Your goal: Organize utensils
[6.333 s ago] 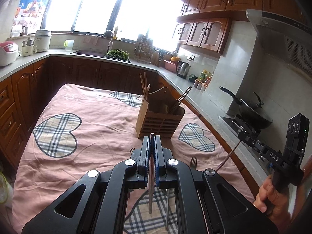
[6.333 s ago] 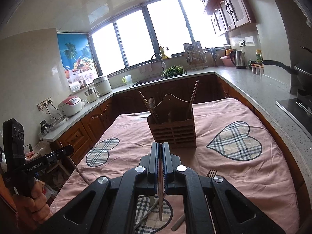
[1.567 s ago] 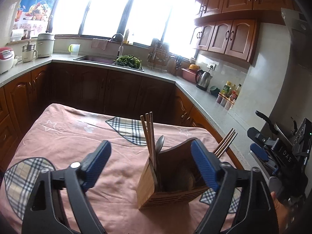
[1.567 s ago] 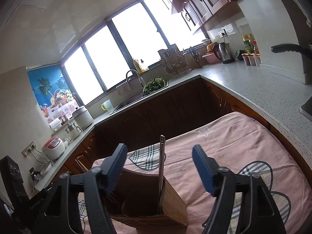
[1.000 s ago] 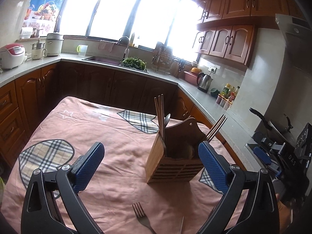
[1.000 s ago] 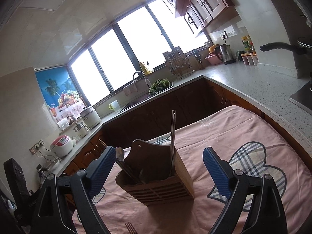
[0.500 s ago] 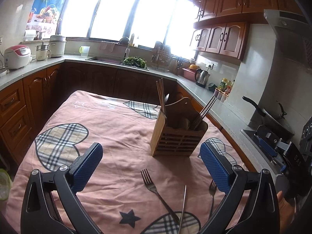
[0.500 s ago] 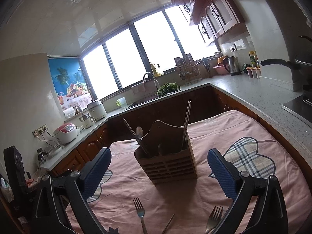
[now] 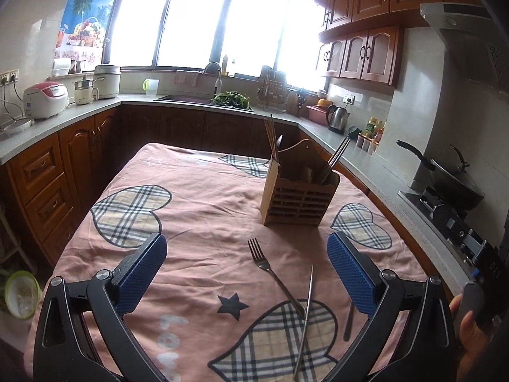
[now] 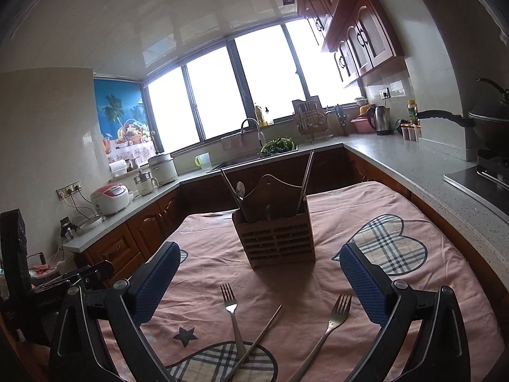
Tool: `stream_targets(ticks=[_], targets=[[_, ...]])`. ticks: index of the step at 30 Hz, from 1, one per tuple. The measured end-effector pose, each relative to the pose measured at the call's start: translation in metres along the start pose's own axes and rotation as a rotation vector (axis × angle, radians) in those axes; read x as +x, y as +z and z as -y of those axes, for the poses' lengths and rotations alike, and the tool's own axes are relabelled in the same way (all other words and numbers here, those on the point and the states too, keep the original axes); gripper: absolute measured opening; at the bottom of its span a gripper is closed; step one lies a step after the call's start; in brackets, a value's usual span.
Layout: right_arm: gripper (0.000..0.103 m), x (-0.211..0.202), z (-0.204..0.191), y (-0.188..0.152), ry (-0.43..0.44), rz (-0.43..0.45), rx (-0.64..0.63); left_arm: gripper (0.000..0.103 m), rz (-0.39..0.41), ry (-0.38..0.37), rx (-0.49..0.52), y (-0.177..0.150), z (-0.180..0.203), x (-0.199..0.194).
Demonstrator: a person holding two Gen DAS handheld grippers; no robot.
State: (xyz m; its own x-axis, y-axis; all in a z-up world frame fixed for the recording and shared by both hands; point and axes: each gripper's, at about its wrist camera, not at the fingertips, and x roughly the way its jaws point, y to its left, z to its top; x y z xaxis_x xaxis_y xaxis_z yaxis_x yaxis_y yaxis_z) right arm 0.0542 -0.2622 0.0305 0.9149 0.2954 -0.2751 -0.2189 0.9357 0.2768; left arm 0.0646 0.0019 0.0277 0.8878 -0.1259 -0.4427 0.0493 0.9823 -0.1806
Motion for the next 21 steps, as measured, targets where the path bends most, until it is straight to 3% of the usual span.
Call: stream_targets(ticks=[5,12,21], targets=[[0.103,-0.034,-0.014,0.008,0.008,0.059,-0.060,0.103,0.068,0.031,0.049,-0.011,0.013,-0.032],[0.103,-0.051,-0.024,-0.033,-0.078,0.106,-0.133,0.103,0.144,0.088,0.104,-0.047,0.024,-0.044],[0.103,-0.042,-0.013,-0.070,-0.110,0.065,-0.118,0.103,0.120,0.137,0.125,-0.076,0.021,-0.031]])
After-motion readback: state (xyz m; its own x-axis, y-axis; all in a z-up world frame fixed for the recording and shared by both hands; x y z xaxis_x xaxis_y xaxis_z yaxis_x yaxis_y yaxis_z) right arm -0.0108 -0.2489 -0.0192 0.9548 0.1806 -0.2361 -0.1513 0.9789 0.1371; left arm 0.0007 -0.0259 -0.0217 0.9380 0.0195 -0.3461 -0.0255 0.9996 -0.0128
